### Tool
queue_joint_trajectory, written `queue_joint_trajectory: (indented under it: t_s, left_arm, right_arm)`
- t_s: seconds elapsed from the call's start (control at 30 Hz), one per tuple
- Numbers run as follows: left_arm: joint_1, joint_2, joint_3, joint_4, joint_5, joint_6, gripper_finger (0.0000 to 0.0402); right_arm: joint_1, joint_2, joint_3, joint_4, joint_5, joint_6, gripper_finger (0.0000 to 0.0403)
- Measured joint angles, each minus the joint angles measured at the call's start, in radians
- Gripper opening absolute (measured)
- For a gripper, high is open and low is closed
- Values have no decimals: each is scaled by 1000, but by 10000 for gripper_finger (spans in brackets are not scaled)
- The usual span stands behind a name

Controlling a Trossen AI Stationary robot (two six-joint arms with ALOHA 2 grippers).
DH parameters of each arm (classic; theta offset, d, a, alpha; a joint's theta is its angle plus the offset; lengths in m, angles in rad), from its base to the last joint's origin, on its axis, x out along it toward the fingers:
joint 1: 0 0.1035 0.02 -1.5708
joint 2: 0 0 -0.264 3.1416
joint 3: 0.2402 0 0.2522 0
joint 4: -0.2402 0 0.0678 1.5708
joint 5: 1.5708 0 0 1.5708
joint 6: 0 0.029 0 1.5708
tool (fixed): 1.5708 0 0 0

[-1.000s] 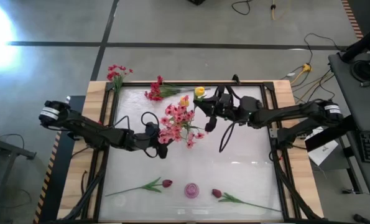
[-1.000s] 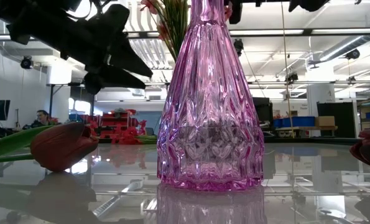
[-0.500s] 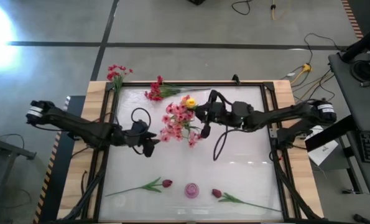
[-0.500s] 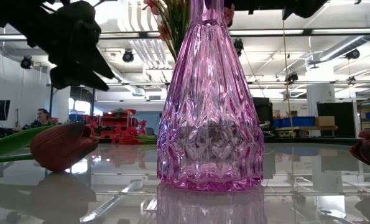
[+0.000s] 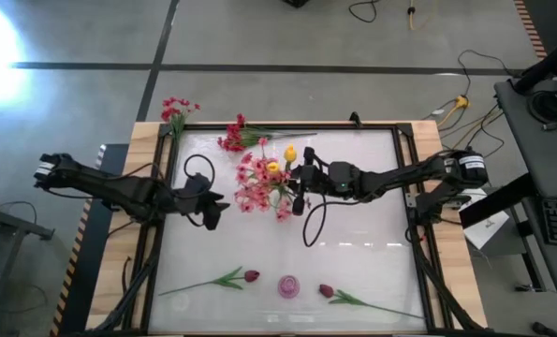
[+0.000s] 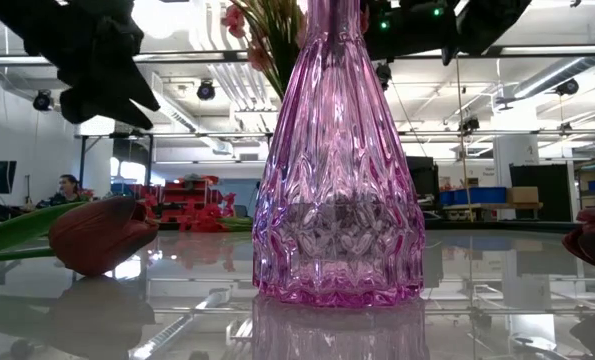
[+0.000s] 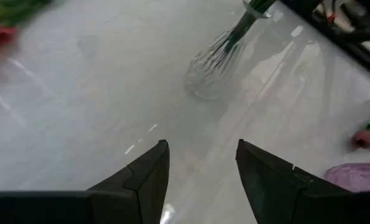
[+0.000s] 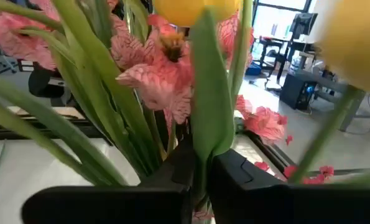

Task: Sort flowers into vase by color
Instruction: Put the yellow flower into the transparent vase

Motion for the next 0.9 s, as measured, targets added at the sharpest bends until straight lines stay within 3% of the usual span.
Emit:
queue_joint_trajectory:
  t_s: [0.17, 0.4, 0.67, 0.9]
  left_arm:
    - [3, 4, 73, -118, -5, 54, 175]
    - [4, 3, 101, -147, -46, 93, 175]
    - [4, 15, 92, -147, -52, 111, 175]
    - [4, 34, 91, -139, -51, 142, 175]
  right_arm:
    - [0, -7, -1, -12, 2, 11, 92]
    - [2, -62, -2, -38, 2, 68, 161]
    - [11, -166, 6, -171, 3, 157, 189]
    - [11, -308, 6, -399, 5, 222, 197]
